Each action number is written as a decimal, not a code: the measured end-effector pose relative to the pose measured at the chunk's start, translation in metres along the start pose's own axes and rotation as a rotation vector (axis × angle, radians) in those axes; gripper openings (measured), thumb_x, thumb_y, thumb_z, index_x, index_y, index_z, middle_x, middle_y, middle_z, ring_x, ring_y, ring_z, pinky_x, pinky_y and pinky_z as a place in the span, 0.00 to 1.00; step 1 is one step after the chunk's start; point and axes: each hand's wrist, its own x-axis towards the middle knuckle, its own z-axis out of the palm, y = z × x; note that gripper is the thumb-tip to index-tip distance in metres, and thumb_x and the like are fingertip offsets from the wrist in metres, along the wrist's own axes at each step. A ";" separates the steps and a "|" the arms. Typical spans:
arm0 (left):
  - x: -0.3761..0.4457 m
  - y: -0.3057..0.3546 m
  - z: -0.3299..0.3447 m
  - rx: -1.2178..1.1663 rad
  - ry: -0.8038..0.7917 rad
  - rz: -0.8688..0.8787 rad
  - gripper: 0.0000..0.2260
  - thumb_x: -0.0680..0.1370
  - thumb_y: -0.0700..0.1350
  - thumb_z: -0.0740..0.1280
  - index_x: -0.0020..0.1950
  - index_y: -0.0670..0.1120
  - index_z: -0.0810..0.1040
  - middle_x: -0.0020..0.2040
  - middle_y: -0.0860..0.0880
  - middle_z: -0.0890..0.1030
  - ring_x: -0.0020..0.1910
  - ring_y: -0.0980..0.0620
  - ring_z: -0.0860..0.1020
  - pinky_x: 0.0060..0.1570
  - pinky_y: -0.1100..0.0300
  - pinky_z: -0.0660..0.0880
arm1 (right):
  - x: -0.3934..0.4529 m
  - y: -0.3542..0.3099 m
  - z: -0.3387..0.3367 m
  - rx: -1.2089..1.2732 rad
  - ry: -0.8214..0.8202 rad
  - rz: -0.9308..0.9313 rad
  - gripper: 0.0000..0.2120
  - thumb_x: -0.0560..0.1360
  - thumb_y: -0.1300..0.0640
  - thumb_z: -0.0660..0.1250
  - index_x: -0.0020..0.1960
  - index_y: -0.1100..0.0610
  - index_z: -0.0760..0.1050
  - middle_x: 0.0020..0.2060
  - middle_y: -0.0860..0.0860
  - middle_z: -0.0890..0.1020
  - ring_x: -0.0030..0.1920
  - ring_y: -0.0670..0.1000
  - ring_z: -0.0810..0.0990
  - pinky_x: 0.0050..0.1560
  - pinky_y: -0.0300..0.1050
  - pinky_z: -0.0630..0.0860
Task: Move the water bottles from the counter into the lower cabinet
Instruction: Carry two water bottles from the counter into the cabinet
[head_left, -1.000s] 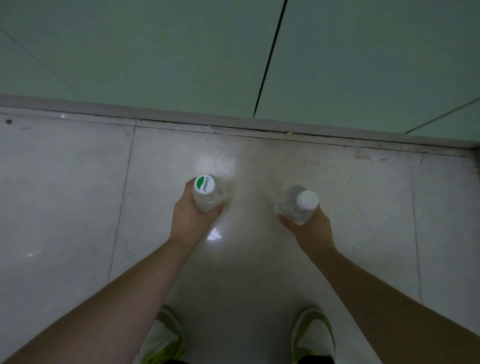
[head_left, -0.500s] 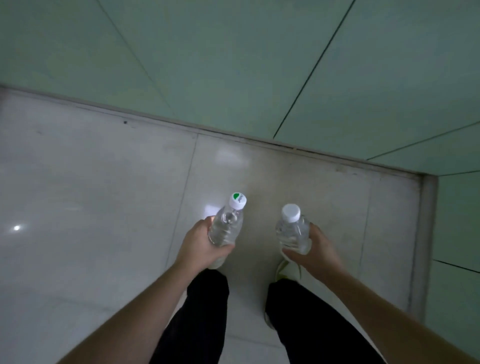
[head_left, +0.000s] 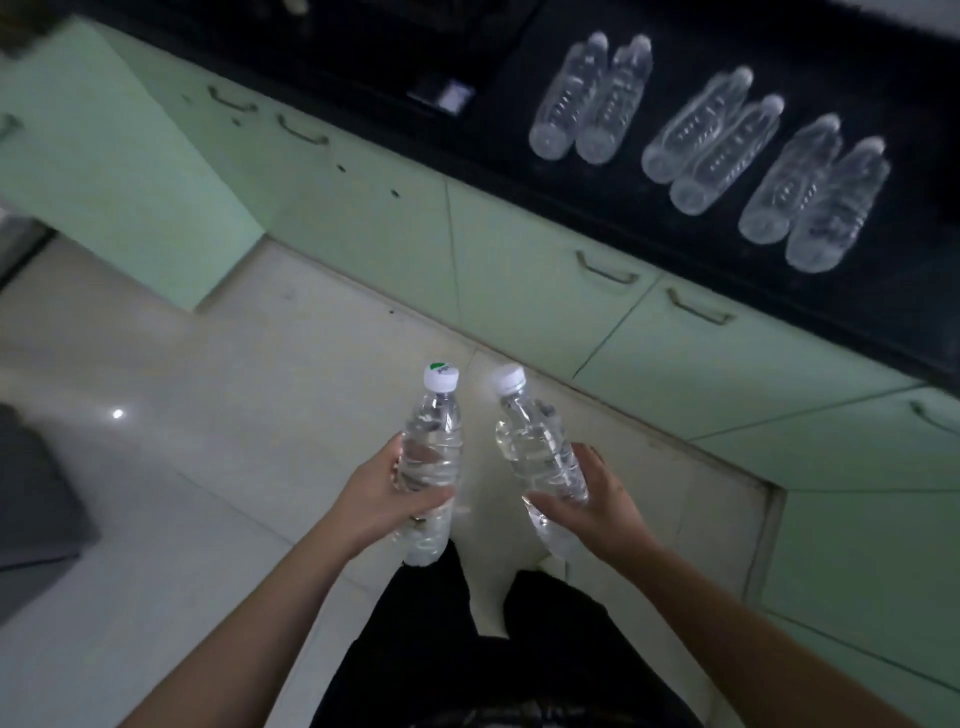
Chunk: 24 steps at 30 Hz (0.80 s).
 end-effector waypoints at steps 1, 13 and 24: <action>-0.013 0.006 -0.007 -0.032 0.031 -0.002 0.20 0.68 0.45 0.80 0.56 0.56 0.78 0.49 0.62 0.84 0.46 0.65 0.82 0.43 0.72 0.73 | -0.004 -0.015 0.000 0.053 -0.021 0.000 0.22 0.64 0.42 0.75 0.54 0.44 0.74 0.49 0.47 0.79 0.48 0.46 0.80 0.48 0.29 0.72; -0.075 0.001 -0.146 -0.441 0.344 0.069 0.15 0.71 0.40 0.76 0.55 0.51 0.79 0.44 0.55 0.86 0.43 0.56 0.84 0.41 0.63 0.78 | 0.043 -0.188 0.103 0.169 -0.292 -0.177 0.22 0.64 0.44 0.75 0.55 0.49 0.77 0.47 0.48 0.85 0.49 0.48 0.84 0.55 0.50 0.78; -0.106 -0.038 -0.288 -0.705 0.567 0.014 0.13 0.75 0.47 0.72 0.58 0.49 0.79 0.48 0.43 0.85 0.43 0.46 0.85 0.40 0.46 0.83 | 0.095 -0.307 0.249 0.255 -0.393 -0.170 0.17 0.69 0.44 0.75 0.51 0.53 0.80 0.44 0.52 0.86 0.46 0.54 0.85 0.48 0.52 0.82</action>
